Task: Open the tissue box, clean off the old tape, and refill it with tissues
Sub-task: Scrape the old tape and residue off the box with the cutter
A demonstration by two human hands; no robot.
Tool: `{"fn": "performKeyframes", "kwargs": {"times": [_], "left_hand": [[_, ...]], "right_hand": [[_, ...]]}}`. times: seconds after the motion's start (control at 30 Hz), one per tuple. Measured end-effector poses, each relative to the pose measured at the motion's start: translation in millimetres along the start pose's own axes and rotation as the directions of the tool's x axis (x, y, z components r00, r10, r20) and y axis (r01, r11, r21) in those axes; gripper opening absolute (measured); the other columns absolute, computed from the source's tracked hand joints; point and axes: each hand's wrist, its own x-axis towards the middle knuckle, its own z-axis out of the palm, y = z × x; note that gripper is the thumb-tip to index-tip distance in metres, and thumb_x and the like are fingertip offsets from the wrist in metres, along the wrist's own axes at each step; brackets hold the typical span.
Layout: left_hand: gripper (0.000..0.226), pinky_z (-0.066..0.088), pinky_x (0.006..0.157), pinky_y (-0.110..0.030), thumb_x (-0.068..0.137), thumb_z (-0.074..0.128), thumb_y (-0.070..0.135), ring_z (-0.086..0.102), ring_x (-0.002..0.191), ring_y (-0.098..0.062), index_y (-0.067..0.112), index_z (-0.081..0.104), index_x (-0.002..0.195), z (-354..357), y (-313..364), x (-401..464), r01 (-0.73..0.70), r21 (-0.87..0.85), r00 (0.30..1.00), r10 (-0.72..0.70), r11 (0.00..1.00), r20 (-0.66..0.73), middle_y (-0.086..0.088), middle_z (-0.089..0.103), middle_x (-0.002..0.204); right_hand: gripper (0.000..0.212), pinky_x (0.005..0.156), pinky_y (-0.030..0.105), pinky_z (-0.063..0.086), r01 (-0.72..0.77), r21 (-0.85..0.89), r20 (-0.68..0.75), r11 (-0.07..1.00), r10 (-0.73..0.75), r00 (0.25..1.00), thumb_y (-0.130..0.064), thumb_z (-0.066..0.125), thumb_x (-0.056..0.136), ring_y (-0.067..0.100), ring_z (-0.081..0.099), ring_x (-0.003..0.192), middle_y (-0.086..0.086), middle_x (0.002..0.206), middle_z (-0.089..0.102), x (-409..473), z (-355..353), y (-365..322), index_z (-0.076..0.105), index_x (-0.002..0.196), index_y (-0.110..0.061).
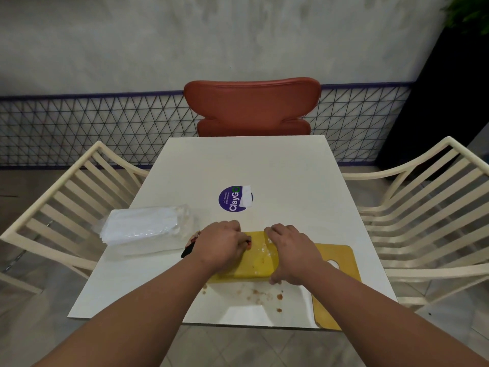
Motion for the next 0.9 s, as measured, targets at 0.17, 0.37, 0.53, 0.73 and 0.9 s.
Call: {"fn": "performKeyframes", "kwargs": {"times": [0.17,0.37,0.53,0.73,0.9], "left_hand": [[0.032,0.034,0.049,-0.022,0.083,0.044,0.041,0.056,0.058,-0.017,0.033,0.075,0.085,4,14,-22,-0.191,-0.017,0.982,0.191,0.982,-0.004,0.008,0.055,0.067],[0.026,0.033,0.047,-0.020,0.088,0.049,0.039,0.053,0.055,-0.015,0.032,0.074,0.084,7,-2,-52,-0.140,-0.055,0.988,0.137,0.989,-0.066,0.009,0.051,0.066],[0.015,0.039,0.046,-0.024,0.081,0.060,0.031,0.053,0.056,-0.019,0.028,0.074,0.084,20,30,-30,-0.217,-0.050,0.974,0.214,0.975,-0.068,0.005,0.052,0.065],[0.006,0.021,0.051,-0.018,0.078,0.070,0.035,0.052,0.055,-0.011,0.034,0.075,0.082,2,7,-44,-0.202,-0.042,0.977,0.198,0.979,-0.073,0.011,0.052,0.065],[0.023,0.029,0.050,-0.019,0.083,0.052,0.036,0.053,0.055,-0.014,0.032,0.074,0.083,15,25,-35,-0.227,-0.056,0.973,0.223,0.972,-0.061,0.009,0.053,0.067]], "right_hand": [[0.112,0.101,0.035,0.041,0.004,0.005,-0.002,1.000,-0.004,1.000,-0.052,0.084,0.060,0.020,0.036,0.129,-0.006,0.146,0.033,1,0,2,0.023,0.150,-0.024],[0.113,0.101,0.036,0.041,0.002,0.029,0.002,1.000,-0.002,1.000,-0.052,0.085,0.059,0.020,0.035,0.130,-0.006,0.147,0.033,2,1,1,0.023,0.150,-0.024],[0.110,0.099,0.037,0.042,0.003,0.028,-0.006,1.000,-0.002,1.000,-0.051,0.084,0.060,0.020,0.036,0.130,-0.005,0.146,0.034,1,1,1,0.025,0.149,-0.024],[0.113,0.100,0.037,0.042,0.001,0.025,0.008,1.000,-0.001,1.000,-0.052,0.085,0.059,0.020,0.035,0.131,-0.005,0.147,0.032,1,-1,2,0.024,0.150,-0.024],[0.112,0.100,0.037,0.042,-0.004,0.022,0.000,1.000,0.004,1.000,-0.051,0.086,0.059,0.020,0.035,0.131,-0.005,0.147,0.033,1,0,1,0.025,0.149,-0.024]]}}
